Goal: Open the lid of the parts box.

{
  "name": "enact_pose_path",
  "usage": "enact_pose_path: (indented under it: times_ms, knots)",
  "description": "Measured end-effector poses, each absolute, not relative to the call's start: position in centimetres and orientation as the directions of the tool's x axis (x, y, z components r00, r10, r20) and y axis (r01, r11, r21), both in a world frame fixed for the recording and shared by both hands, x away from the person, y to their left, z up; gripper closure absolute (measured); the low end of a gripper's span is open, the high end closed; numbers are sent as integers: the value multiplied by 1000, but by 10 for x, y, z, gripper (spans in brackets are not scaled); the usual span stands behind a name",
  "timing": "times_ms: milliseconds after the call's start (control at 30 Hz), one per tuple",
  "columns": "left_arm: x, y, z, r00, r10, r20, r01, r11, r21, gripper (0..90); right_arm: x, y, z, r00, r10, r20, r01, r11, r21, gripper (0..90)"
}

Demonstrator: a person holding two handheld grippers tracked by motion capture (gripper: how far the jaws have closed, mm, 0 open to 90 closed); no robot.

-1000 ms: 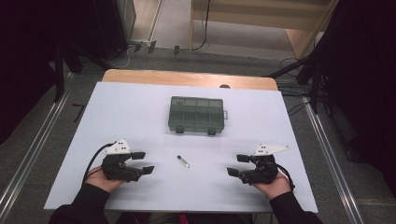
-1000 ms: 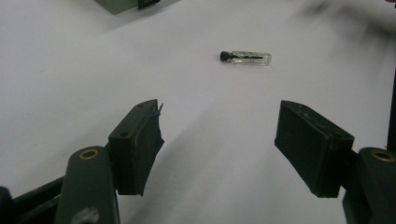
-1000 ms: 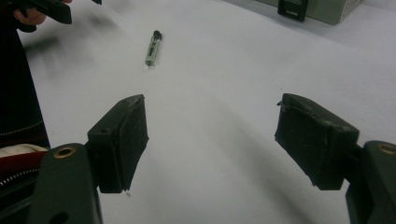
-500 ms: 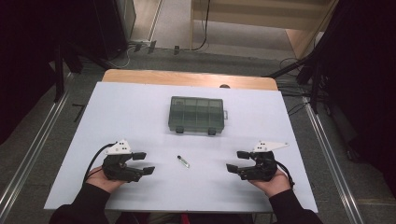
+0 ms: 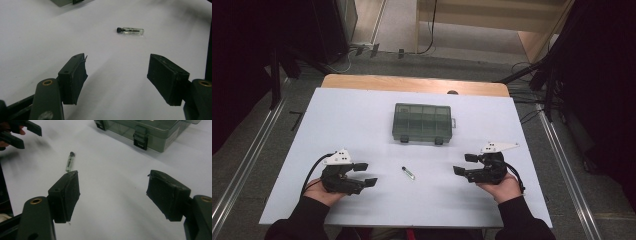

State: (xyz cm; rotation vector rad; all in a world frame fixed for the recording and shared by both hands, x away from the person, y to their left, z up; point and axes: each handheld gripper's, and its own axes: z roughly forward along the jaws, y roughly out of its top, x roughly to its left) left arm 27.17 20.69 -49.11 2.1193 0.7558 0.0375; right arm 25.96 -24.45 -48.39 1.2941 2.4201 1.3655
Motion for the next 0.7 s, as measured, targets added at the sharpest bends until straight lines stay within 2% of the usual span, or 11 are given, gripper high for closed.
enact_pose_path:
  times_ms: [700]
  knots:
    - [272, 207, -491, 816, 529, -233, 500, -443, 744, 309, 286, -242, -476, -643, 701, 309, 629, 253, 736, 280]
